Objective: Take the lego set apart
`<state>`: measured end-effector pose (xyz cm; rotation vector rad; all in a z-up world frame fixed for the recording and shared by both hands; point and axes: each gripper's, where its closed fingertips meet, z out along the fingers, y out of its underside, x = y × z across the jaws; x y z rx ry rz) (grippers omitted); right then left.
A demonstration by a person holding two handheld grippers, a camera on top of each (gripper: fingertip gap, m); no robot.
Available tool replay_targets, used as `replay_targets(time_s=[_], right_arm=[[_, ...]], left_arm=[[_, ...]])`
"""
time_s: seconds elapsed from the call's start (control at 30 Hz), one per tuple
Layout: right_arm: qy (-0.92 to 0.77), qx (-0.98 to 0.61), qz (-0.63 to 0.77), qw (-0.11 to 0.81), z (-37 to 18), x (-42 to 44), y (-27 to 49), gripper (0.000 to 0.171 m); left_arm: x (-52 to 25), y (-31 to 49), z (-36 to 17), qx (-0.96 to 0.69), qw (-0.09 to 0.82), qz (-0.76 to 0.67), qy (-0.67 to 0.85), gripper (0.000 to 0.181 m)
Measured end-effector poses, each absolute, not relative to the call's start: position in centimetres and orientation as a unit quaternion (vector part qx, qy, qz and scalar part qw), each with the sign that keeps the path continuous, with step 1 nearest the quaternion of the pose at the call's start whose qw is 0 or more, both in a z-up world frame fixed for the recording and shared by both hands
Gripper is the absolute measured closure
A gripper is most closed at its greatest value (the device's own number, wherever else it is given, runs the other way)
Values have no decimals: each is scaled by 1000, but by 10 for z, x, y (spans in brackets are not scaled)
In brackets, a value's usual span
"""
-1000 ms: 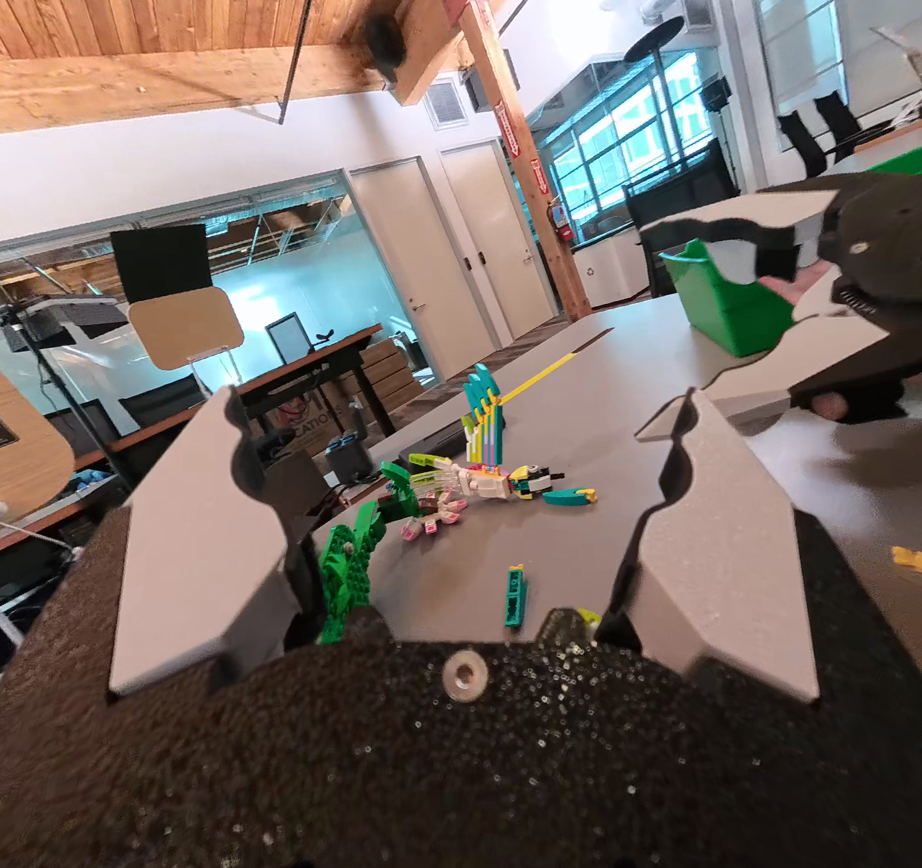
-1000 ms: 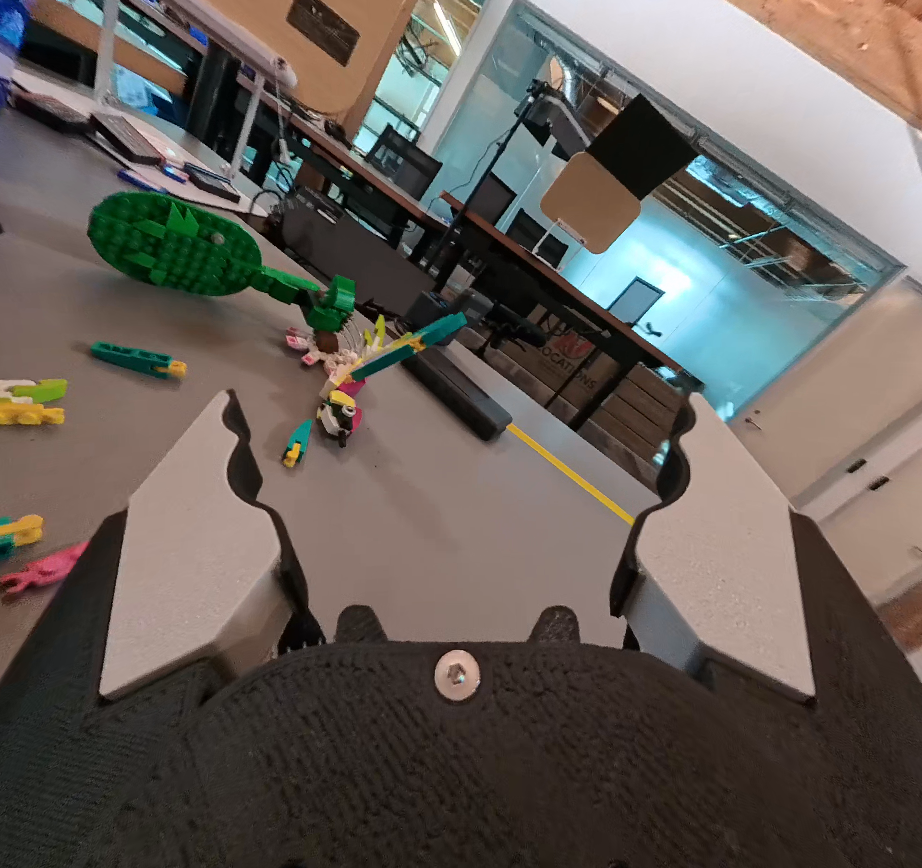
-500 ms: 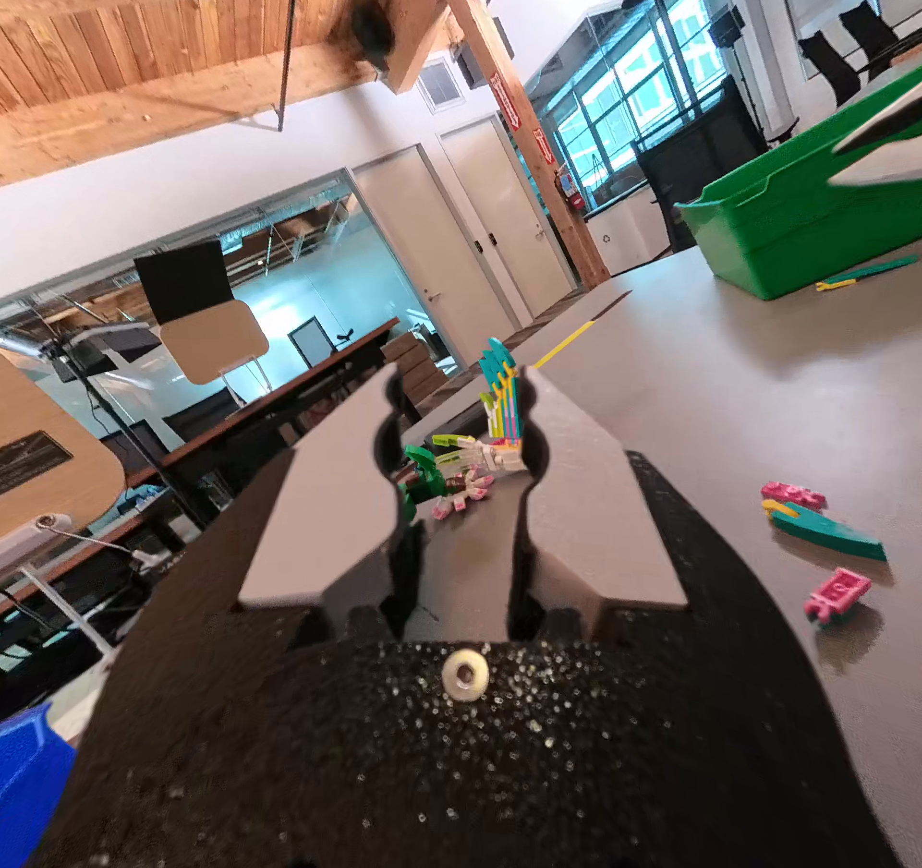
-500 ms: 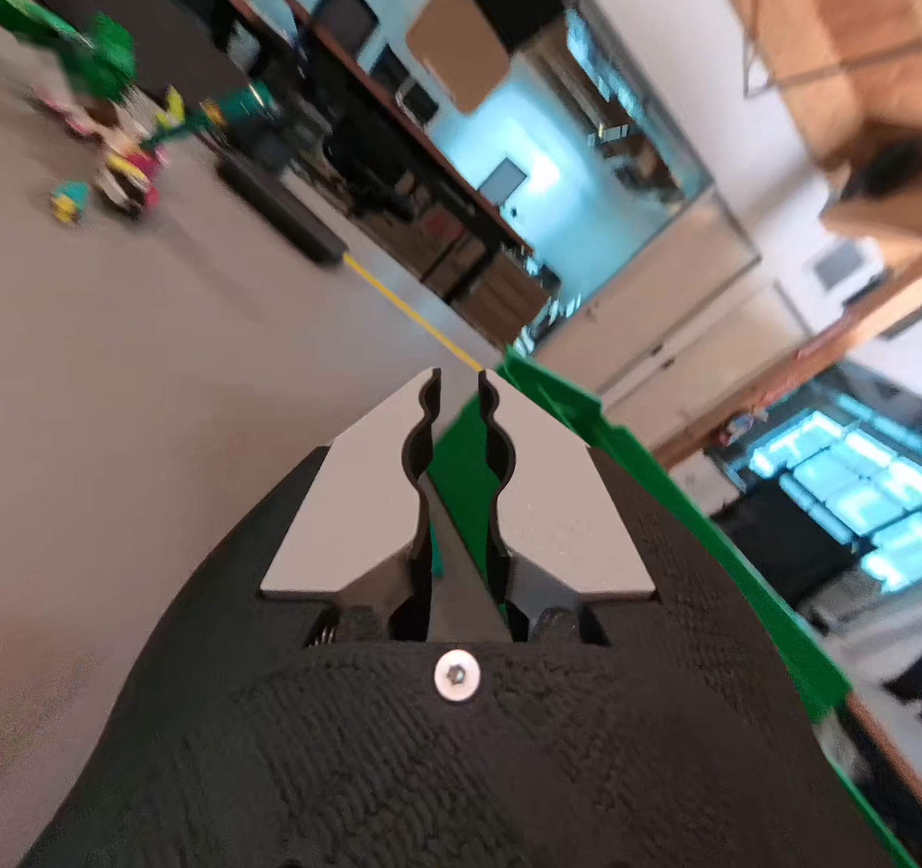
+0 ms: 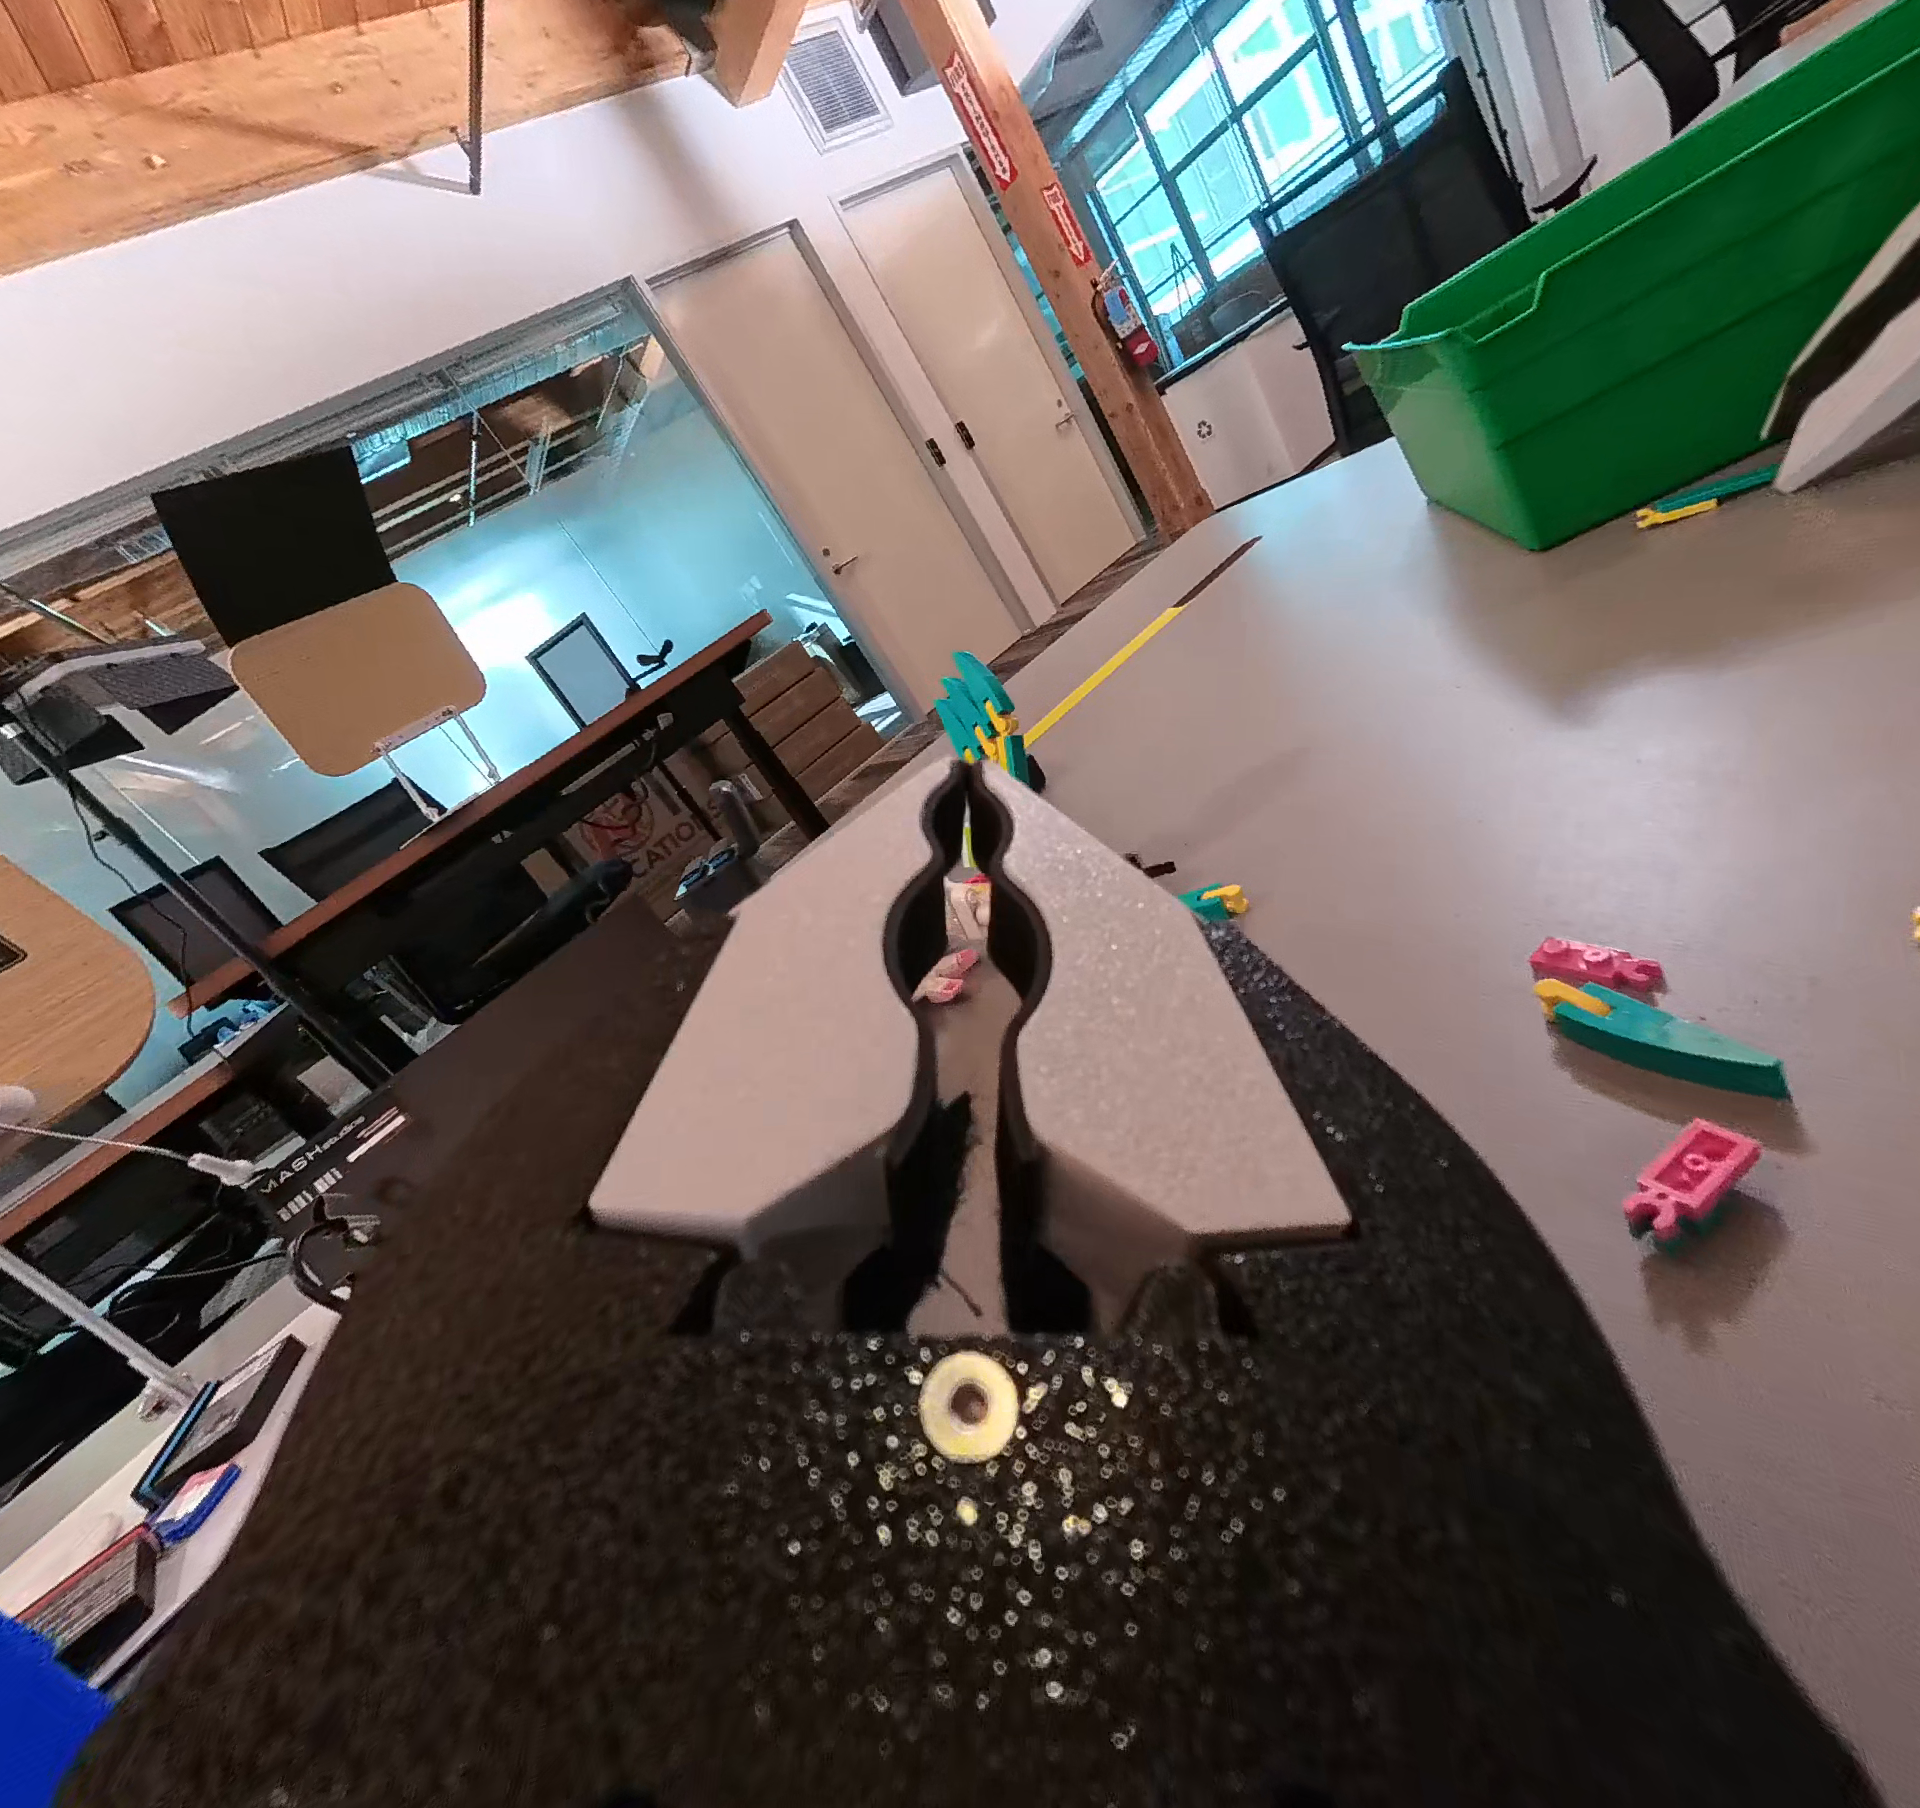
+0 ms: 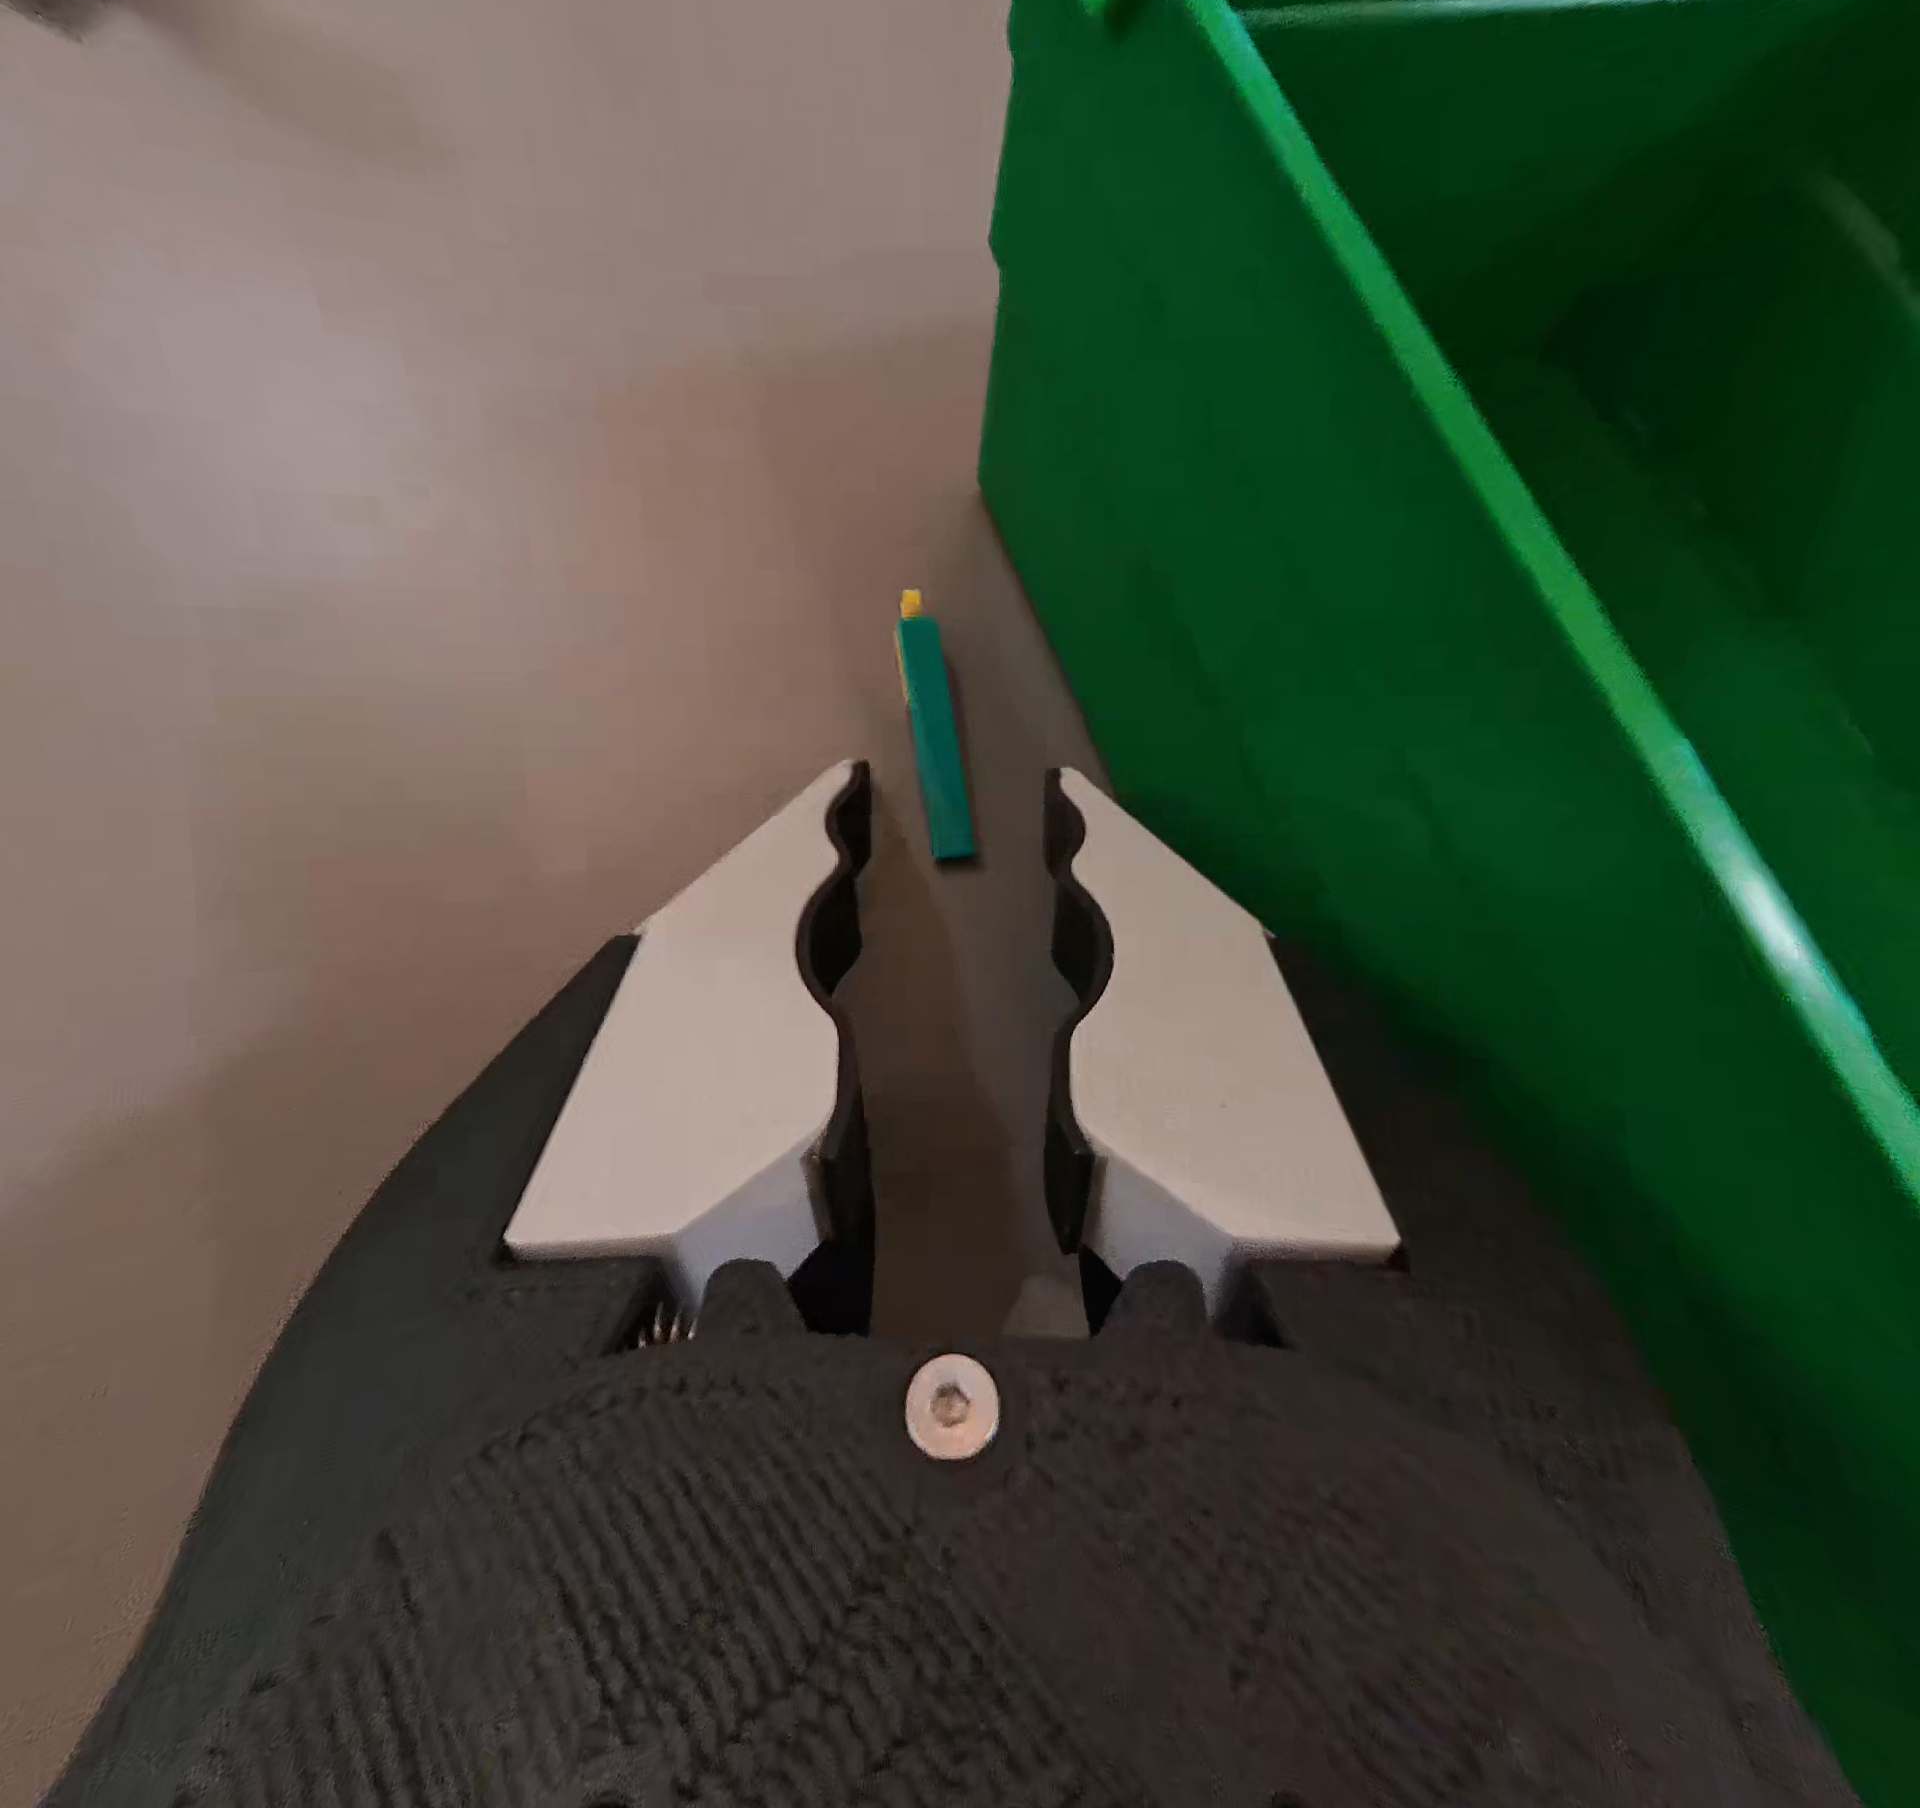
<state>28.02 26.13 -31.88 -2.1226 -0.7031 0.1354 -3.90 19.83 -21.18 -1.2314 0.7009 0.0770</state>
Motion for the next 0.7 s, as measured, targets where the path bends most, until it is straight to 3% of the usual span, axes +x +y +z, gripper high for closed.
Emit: replay_targets(time_s=[0.1, 0.2, 0.37, 0.47, 0.6, 0.7], right_arm=[[-283, -860, 81, 417, -323, 274, 261, 165], [-322, -834, 116, 433, -314, 254, 255, 166], [-379, -642, 384, 545, -184, 144, 214, 166], [-417, -544, 482, 546, -110, 93, 190, 166], [-471, -473, 578, 469, -57, 45, 164, 166], [-534, -431, 524, 505, -44, 23, 160, 166]], left_arm=[[-36, 198, -214, -568, 755, 27, 325, 181], [-19, 190, -208, -566, 752, -25, 337, 176], [44, 164, -145, -560, 704, -252, 356, 149], [55, 154, -76, -497, 741, -242, 380, 134], [42, 144, -28, -440, 776, -118, 435, 152], [11, 155, -13, -513, 761, -148, 369, 163]])
